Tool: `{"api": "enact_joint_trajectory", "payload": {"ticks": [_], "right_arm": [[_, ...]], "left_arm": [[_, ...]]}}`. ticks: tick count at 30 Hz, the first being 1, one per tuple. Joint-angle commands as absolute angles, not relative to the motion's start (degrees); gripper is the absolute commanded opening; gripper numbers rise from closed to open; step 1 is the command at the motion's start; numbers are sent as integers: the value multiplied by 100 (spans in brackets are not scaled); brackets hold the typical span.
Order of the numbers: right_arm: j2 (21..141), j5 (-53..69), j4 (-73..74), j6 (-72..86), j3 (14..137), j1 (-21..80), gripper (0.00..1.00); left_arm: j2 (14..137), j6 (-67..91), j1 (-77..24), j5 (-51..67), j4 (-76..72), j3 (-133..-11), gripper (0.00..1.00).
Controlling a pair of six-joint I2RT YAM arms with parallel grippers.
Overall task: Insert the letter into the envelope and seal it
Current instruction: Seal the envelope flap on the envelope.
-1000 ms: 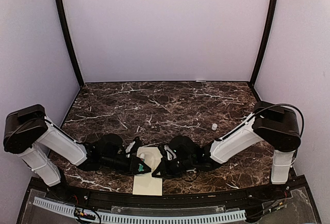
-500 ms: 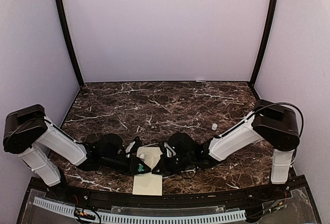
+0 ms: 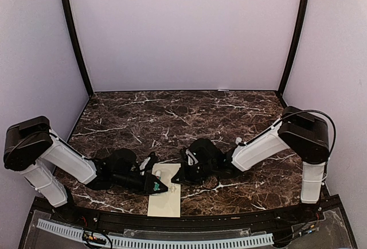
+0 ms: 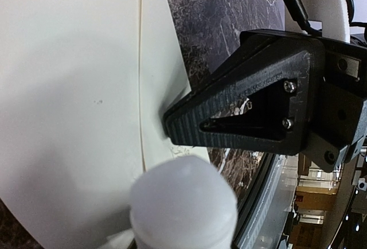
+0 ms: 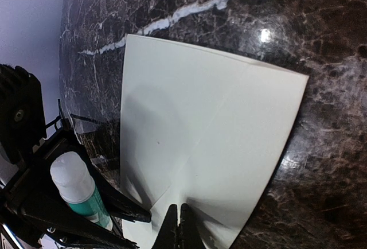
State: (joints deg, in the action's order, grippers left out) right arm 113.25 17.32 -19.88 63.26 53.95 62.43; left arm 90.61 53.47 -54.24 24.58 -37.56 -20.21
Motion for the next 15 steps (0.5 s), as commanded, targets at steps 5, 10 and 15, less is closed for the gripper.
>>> {"api": "enact_joint_trajectory", "payload": {"ticks": [5, 10, 15], "right_arm": [[11543, 1778, -1698, 6194, 5432, 6460, 0], [11589, 1846, -1730, 6299, 5318, 6690, 0], [11505, 1809, -1829, 6480, 5063, 6850, 0]], "left_arm": [[9088, 5212, -5449, 2387, -3204, -1933, 0], [9066, 5212, -5445, 2382, -3176, -1921, 0], [8994, 5204, -5441, 2343, -3113, -1908, 0]]}}
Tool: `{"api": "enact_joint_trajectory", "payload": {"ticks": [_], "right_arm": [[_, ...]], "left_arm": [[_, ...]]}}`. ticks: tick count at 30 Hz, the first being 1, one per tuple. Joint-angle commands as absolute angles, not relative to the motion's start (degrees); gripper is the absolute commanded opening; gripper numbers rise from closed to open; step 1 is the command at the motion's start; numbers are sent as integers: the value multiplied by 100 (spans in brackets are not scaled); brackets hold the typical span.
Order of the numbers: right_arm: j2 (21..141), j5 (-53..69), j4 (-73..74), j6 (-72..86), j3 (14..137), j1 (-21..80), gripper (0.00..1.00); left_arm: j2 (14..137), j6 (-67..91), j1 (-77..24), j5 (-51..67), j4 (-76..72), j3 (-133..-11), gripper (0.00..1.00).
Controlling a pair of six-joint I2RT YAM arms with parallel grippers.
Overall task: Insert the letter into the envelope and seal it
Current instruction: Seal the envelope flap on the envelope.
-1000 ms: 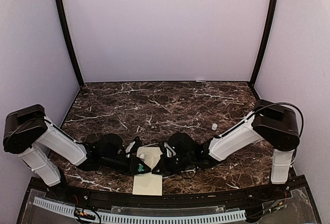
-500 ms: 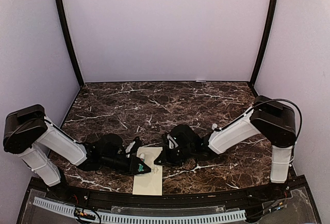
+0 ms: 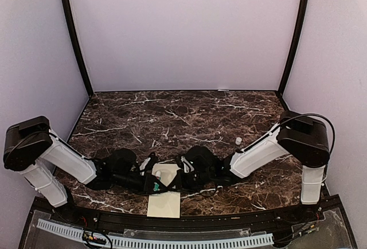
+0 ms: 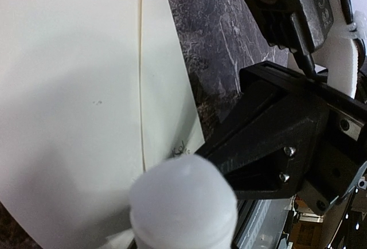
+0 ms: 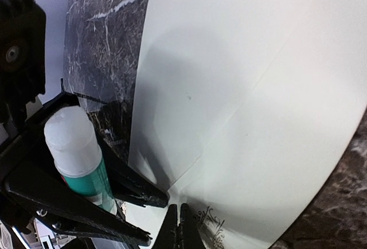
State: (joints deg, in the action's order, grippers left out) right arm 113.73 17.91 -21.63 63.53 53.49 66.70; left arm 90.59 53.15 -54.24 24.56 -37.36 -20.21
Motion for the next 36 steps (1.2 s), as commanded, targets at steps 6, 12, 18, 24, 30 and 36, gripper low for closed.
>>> {"api": "enact_joint_trajectory", "payload": {"ticks": [6, 12, 18, 24, 30, 36], "right_arm": [[11533, 1785, -1802, 6586, 4980, 6988, 0], [11482, 1784, -1741, 6615, 4968, 7085, 0], [11478, 1795, -1723, 6653, 4896, 7156, 0], [11558, 1857, -1654, 6636, 5006, 7237, 0], [11419, 1816, -1491, 6688, 4998, 7285, 0], [11013, 2006, -1515, 6399, 5141, 7310, 0]], "left_arm": [[8935, 5177, -5446, 2313, -3041, -1902, 0], [8908, 5175, -5448, 2285, -3024, -1888, 0], [8893, 5177, -5444, 2271, -3022, -1874, 0], [8858, 5181, -5449, 2258, -3016, -1872, 0], [8836, 5183, -5441, 2225, -3008, -1870, 0], [8521, 5160, -5443, 2069, -2775, -2073, 0]]}}
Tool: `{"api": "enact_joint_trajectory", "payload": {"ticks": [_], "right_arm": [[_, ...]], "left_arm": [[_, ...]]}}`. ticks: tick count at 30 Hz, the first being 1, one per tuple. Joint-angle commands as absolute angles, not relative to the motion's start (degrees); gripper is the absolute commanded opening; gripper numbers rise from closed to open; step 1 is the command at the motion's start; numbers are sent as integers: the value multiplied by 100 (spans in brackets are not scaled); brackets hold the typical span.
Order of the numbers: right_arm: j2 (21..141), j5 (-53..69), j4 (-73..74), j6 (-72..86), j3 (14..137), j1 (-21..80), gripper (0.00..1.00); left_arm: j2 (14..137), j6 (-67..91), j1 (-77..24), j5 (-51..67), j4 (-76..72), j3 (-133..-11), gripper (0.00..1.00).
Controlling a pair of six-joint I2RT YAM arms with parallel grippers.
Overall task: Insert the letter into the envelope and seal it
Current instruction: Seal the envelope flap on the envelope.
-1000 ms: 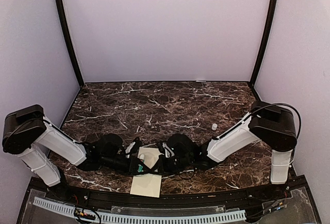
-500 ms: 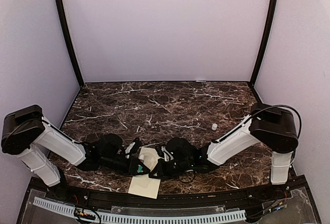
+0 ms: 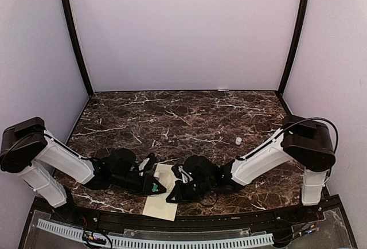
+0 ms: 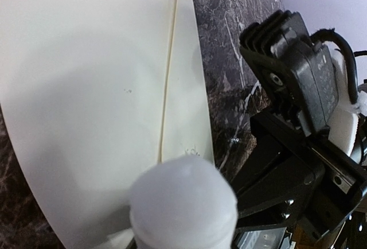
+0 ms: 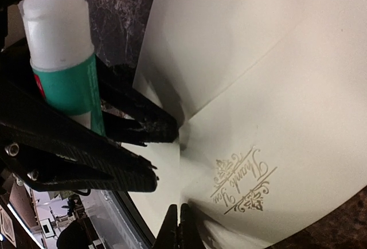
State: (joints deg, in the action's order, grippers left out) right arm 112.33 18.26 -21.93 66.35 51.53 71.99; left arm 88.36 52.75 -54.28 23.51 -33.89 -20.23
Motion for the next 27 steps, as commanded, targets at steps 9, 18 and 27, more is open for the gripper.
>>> {"api": "enact_joint_trajectory", "payload": {"ticks": [9, 18, 27], "right_arm": [[9732, 2259, -1387, 5842, 4926, 7310, 4], [8248, 1321, -1059, 5634, 4425, 7067, 36], [6944, 843, -1664, 5206, 4126, 6961, 69]], "left_arm": [[6792, 4657, -5367, 819, -599, -2977, 0], [5134, 4639, -5315, 609, 513, -3168, 0], [4844, 4356, -5337, 1638, 339, -3608, 0]]}}
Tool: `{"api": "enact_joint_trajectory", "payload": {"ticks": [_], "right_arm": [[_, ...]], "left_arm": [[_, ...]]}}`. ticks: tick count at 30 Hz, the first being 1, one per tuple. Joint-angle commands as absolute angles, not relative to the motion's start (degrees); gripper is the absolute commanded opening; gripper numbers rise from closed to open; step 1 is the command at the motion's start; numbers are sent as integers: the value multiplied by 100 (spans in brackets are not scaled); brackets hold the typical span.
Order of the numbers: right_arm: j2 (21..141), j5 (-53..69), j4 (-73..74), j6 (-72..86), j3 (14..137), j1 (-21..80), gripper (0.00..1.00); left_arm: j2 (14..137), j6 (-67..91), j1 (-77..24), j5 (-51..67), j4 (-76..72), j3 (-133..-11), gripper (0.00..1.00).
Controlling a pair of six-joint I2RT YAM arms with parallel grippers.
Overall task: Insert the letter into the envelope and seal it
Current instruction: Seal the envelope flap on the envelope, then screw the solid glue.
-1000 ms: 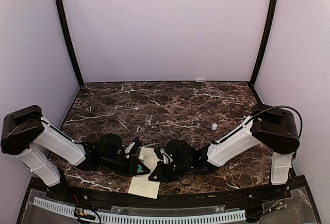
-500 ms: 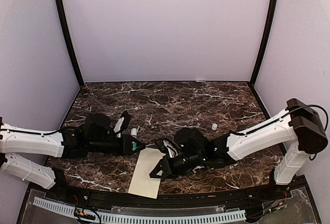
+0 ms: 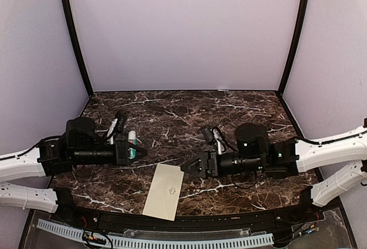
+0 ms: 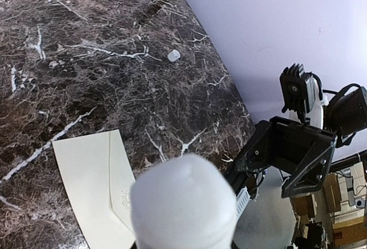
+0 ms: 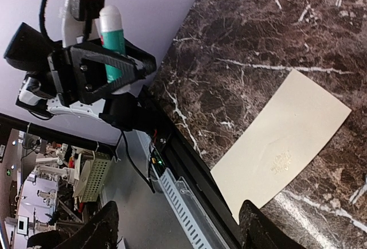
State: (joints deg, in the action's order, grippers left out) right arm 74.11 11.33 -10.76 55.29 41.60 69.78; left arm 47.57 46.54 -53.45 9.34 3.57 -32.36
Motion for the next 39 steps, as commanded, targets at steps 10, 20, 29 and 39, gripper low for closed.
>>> {"api": "enact_joint_trajectory", "payload": {"ticks": [10, 20, 29, 39], "right_arm": [[6854, 741, -2513, 4578, 4873, 7254, 84], [7269, 586, -3143, 4662, 5210, 7368, 74], [7472, 901, -3096, 4602, 5460, 7410, 57], [7656, 1042, -2948, 4586, 5648, 7476, 33]], "left_arm": [[5648, 3946, -6151, 2615, -740, -4725, 0], [6153, 3828, -6845, 2605, -1119, -5229, 0], [6269, 3841, -6908, 2555, -1207, -5265, 0], [6241, 3895, -6908, 2387, -1177, -5213, 0]]}}
